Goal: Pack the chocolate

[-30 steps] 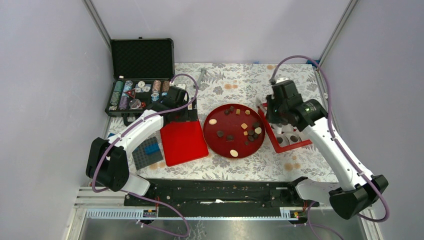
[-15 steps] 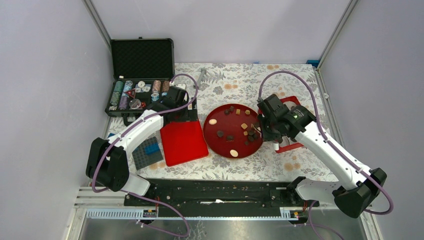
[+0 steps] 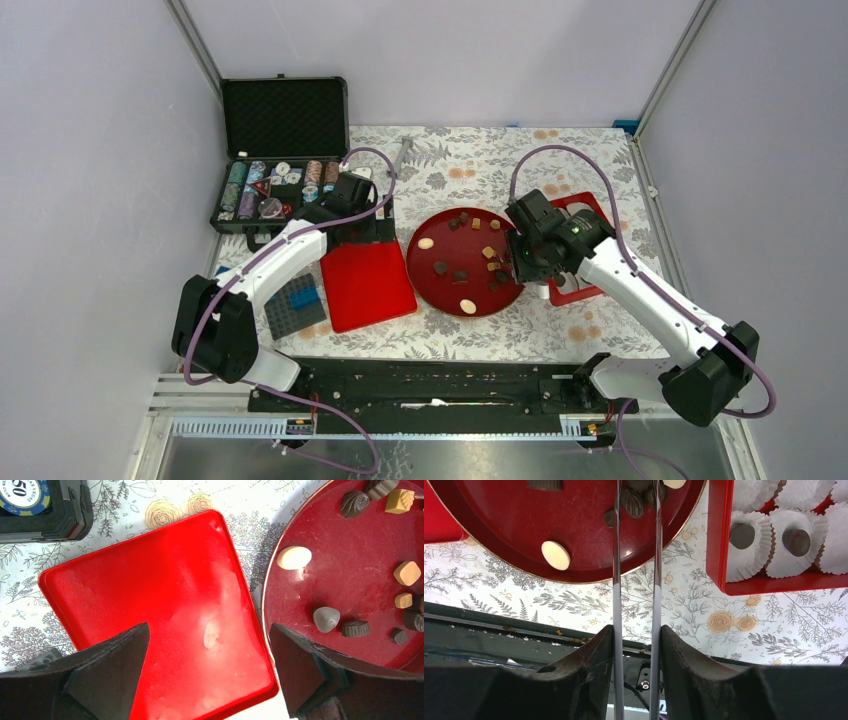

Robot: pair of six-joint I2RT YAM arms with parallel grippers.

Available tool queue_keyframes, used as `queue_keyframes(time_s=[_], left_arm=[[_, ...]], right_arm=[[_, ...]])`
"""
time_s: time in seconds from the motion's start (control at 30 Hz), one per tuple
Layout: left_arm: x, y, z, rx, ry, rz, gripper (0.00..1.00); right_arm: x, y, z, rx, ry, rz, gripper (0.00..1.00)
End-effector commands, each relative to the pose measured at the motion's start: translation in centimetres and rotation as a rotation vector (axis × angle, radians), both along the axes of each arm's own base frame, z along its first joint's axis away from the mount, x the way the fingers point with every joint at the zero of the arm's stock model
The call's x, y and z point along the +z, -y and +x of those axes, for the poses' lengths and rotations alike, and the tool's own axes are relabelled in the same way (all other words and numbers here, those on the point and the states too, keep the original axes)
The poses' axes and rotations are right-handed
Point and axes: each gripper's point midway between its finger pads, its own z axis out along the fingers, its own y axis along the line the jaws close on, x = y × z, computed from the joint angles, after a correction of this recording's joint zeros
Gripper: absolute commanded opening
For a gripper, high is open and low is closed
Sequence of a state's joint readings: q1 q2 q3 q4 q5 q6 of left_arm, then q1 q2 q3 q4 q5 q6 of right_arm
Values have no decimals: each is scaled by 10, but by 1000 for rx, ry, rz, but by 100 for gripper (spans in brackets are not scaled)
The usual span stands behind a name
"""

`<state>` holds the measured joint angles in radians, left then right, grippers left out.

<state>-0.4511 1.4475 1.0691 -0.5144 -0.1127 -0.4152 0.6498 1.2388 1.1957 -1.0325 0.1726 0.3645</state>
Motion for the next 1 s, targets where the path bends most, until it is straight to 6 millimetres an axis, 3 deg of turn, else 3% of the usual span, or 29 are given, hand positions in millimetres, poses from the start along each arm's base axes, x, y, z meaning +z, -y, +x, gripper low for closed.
queue_keyframes(time_s=[0.0,0.37,0.63,0.97], left_arm=[[16,2,13,3,58,-15,99],[10,1,13,6,48,-1,99],[8,2,13,1,43,-3,99],[7,3,12,-2,38,-10,99]], right_arm=[[-2,-6,11,14,36,0,44],[-17,-3,17,29,17,-56,47],[-17,-4,16,29,10,-54,38],[-10,2,11,18,15,-64,39]])
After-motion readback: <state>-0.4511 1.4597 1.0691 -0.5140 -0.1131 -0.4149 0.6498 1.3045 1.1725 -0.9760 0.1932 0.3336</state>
